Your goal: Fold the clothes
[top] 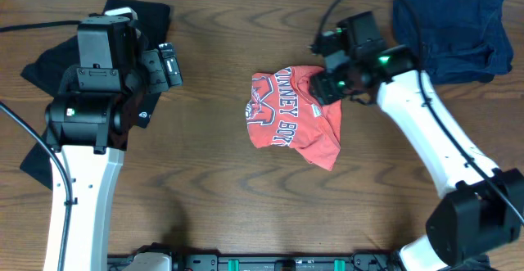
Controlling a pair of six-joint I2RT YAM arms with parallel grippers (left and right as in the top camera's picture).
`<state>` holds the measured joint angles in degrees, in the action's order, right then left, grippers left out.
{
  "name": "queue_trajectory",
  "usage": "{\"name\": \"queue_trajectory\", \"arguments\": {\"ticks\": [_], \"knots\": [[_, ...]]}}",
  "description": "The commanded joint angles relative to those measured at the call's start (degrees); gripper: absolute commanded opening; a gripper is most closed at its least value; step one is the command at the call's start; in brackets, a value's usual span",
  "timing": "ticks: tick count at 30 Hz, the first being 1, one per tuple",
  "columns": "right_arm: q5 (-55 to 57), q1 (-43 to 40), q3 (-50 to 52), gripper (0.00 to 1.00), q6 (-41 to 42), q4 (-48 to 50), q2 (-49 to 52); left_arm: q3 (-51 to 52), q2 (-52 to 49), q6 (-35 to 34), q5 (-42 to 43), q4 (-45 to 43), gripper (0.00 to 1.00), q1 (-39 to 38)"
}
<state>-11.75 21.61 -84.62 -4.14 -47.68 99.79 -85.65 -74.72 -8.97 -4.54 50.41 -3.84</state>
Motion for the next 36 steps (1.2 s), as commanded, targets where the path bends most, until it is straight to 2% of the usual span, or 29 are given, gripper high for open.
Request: {"name": "queue_trajectory", "arguments": {"ticks": [1,7,11,12,14,16,17,23,33,34,35,36], "knots": [[1.6,3.1,-0.7,0.56,1.0,3.1,4.6,-0.8,-0.5,0.8,-0.7,0.1,0.98,0.3],[5.5,5.2,-0.7,0.5,5.5,10.3,9.5,-0.8,-0.5,0.8,-0.7,0.1,0.98,0.3],[8.0,5.1,-0.7,0.42,7.6,12.7,11.4,-0.8,-0.5,0.8,-0.7,0.1,0.98,0.3],[8.3,5.1,-0.7,0.36,8.1,13.0,11.6,-0.8,-0.5,0.8,-0.7,0.1,0.98,0.3],[8.3,4.8,-0.8,0.17,9.9,13.9,11.4,-0.8,-0.5,0.8,-0.7,0.1,0.98,0.3],[8.3,4.5,-1.0,0.04,10.3,14.5,10.6,-0.8,-0.5,0.8,-0.7,0.1,0.98,0.3],[8.3,4.1,-1.3,0.01,10.4,14.5,10.0,-0.8,-0.5,0.8,-0.7,0.1,0.98,0.3],[8.7,-0.3,-2.9,0.01,10.6,12.7,6.2,-0.8,-0.5,0.8,-0.7,0.1,0.98,0.3],[3.6,-10.8,-2.7,0.01,10.6,9.1,9.6,-0.8,-0.5,0.8,-0.7,0.1,0.98,0.3],[3.5,-11.5,-2.7,0.03,10.5,8.9,10.1,-0.8,-0.5,0.8,-0.7,0.1,0.98,0.3],[3.3,-12.2,-2.7,0.16,10.5,8.6,10.6,-0.8,-0.5,0.8,-0.7,0.1,0.98,0.3],[3.3,-12.6,-2.7,0.35,10.5,8.3,11.0,-0.8,-0.5,0.8,-0.7,0.1,0.98,0.3]]}}
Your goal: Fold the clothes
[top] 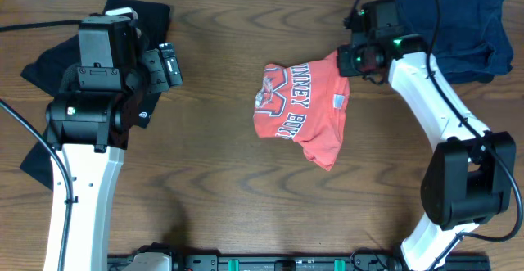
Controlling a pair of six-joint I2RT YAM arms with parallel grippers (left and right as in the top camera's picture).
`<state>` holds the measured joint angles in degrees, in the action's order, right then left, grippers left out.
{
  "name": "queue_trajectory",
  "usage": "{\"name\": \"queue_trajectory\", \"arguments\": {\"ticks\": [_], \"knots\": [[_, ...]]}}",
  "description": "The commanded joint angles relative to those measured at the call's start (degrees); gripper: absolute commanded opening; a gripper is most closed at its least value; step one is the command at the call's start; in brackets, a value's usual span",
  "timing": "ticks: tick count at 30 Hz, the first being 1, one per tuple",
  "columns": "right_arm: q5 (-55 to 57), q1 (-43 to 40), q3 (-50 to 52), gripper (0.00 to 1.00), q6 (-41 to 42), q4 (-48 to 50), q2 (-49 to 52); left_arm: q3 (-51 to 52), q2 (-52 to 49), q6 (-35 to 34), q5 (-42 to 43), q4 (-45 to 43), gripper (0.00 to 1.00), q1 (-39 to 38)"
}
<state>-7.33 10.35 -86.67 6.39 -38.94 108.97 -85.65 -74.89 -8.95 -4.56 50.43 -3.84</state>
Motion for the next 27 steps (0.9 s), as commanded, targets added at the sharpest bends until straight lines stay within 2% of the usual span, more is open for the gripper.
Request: {"name": "queue_trajectory", "arguments": {"ticks": [1,2,4,10,17,27], "knots": [[-1.3,-2.1,-0.6,0.59,0.0,-1.1,2.2,-0.8,-0.3,0.7,-0.7,0.1,0.98,0.3],[-1.5,-2.5,-0.6,0.7,0.0,-1.5,2.4,-0.8,-0.3,0.7,-0.7,0.1,0.98,0.3],[-2.9,-3.3,-0.7,0.8,0.0,-2.6,2.3,-0.8,-0.3,0.7,-0.7,0.2,0.98,0.3],[-10.7,-5.2,-0.7,0.92,0.0,-7.1,-1.6,-0.8,-0.3,0.8,-0.7,0.9,0.98,0.3],[-15.2,-4.7,0.3,0.99,0.0,-12.0,-2.3,-0.8,-0.3,0.8,-0.7,1.2,0.98,0.3],[-15.2,-3.6,8.5,0.99,7.0,-5.9,-1.9,-0.8,-0.3,0.8,-0.7,1.8,0.98,0.3]]}}
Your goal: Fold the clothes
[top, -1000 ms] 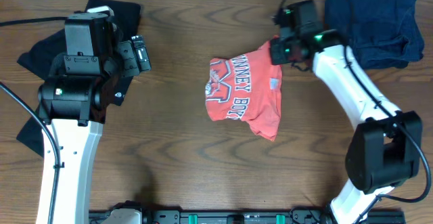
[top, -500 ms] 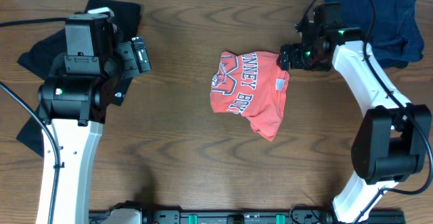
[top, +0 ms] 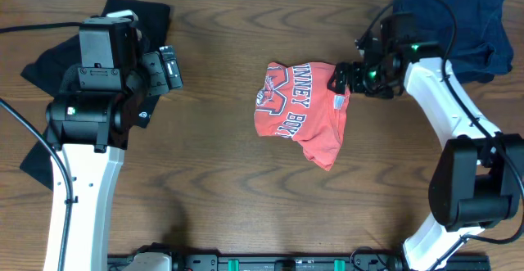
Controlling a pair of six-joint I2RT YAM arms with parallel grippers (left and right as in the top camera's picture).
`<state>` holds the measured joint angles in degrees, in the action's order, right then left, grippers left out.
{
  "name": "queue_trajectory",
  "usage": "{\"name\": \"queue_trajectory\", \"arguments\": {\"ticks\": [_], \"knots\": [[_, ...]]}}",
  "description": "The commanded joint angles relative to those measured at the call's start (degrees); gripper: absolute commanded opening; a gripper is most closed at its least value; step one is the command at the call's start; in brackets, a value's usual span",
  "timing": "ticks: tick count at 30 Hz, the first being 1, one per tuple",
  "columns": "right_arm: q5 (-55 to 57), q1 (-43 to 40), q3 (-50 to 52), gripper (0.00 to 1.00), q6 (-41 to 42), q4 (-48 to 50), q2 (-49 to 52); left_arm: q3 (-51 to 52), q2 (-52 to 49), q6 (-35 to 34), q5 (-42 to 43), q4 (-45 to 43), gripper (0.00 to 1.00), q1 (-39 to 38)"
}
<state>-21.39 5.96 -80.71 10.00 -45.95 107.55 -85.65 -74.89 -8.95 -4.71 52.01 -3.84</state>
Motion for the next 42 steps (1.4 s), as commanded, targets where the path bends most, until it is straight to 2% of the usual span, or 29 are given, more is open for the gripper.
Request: {"name": "queue_trajectory", "arguments": {"ticks": [1,10,14,17,21,25,26,34,42], "knots": [[-1.2,0.9,3.5,0.99,3.8,2.1,-0.5,-0.8,-0.3,0.8,-0.5,0.3,0.98,0.3],[-1.1,3.5,15.6,0.92,10.5,17.3,-0.5,-0.8,-0.3,0.7,-0.5,0.5,0.98,0.3],[-1.1,4.1,20.2,0.75,11.6,24.7,-0.5,-0.8,-0.3,0.8,-0.5,0.5,0.98,0.3],[-0.9,4.7,23.4,0.66,12.3,30.0,-0.5,-0.8,-0.4,0.7,-0.5,0.5,0.98,0.3],[-0.9,5.6,26.3,0.47,12.7,34.8,-0.4,-0.8,-0.7,0.7,-0.5,0.5,0.98,0.3],[-0.9,6.2,27.4,0.07,12.7,38.5,-0.4,-0.8,-1.9,0.7,-0.5,0.6,0.98,0.3],[-0.9,6.2,27.4,0.02,12.7,38.9,-0.4,-0.8,-2.2,0.7,-0.5,0.6,0.98,0.3],[-5.2,5.0,25.7,0.01,12.7,42.7,-1.2,-0.8,-4.2,0.7,-0.5,0.9,0.98,0.3],[-11.6,2.3,18.6,0.01,12.7,36.1,-10.1,-0.8,-4.3,0.7,-0.5,1.1,0.98,0.3]]}}
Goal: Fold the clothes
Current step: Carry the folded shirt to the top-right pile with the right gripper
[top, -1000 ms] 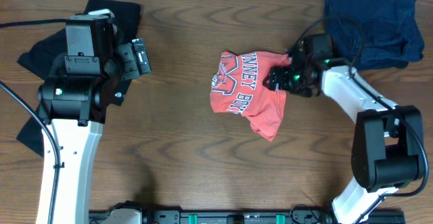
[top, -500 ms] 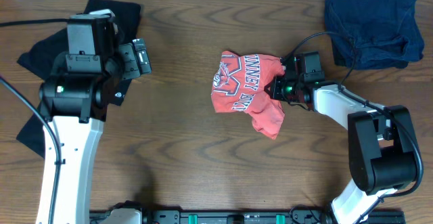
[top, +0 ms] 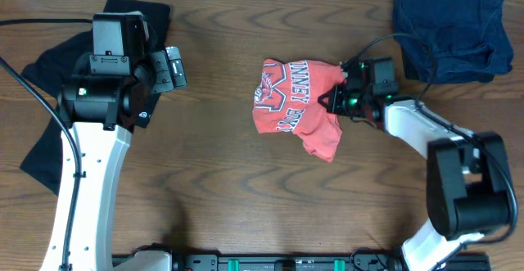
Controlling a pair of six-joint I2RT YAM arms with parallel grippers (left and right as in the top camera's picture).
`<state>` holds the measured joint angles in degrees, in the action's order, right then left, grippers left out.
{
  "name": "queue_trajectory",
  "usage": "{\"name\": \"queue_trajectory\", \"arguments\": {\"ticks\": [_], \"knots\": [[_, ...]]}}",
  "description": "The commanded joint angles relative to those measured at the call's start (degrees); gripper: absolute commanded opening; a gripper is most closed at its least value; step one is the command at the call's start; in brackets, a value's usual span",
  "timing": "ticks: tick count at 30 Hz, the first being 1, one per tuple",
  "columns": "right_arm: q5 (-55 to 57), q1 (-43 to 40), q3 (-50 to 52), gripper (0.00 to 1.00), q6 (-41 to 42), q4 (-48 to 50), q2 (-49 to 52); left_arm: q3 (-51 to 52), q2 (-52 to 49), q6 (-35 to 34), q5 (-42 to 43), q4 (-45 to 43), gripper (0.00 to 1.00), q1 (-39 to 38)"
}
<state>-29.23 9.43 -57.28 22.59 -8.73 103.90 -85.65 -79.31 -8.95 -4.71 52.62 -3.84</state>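
A crumpled red shirt (top: 293, 107) with white and dark lettering lies at the table's middle. My right gripper (top: 336, 99) is low at the shirt's right edge, with the cloth bunched at its fingers, so it looks shut on that edge. The right arm lies almost flat, stretching in from the right. My left gripper (top: 170, 66) hangs open far to the left of the shirt and holds nothing.
A dark blue garment (top: 452, 27) is heaped at the back right corner. A black garment (top: 39, 62) is spread at the far left, partly under the left arm. Brown wooden table (top: 213, 197) lies in front of the shirt.
My right gripper has moved lower and towards the front along the shirt's right edge, and the arm has dropped flatter. That edge is drawn inward and bunched. The left arm shifted slightly.
At first my right gripper was on the shirt's upper right part. The shirt then lay further right, the gripper at its back right corner. Then the gripper sat at the right edge, and now lower on it, the cloth gathered there. The left gripper stayed open throughout.
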Motion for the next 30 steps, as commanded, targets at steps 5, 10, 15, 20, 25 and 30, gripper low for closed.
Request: {"name": "queue_trajectory", "arguments": {"ticks": [5,10,15,20,25,30], "knots": [[-3.6,-2.1,-8.3,0.01,0.1,-3.3,-13.0,-0.8,0.2,0.7,-0.5,0.7,0.98,0.3],[-1.5,-3.5,-11.4,0.01,0.2,-3.2,-16.9,-0.8,0.2,0.7,-0.5,0.7,0.98,0.3],[4.2,-7.0,-15.1,0.01,3.5,-1.2,-18.0,-0.8,0.1,0.7,-0.5,0.7,0.98,0.3],[11.0,-12.0,-15.5,0.01,14.0,6.7,-17.8,-0.8,0.0,0.7,-0.5,0.7,0.98,0.3],[17.6,-16.1,-15.5,0.01,20.9,15.7,-16.5,-0.8,-0.1,0.7,-0.5,0.7,0.98,0.3],[28.4,-18.6,-15.5,0.01,26.8,19.9,-14.1,-0.8,-0.1,0.7,-0.5,0.7,0.98,0.3]]}}
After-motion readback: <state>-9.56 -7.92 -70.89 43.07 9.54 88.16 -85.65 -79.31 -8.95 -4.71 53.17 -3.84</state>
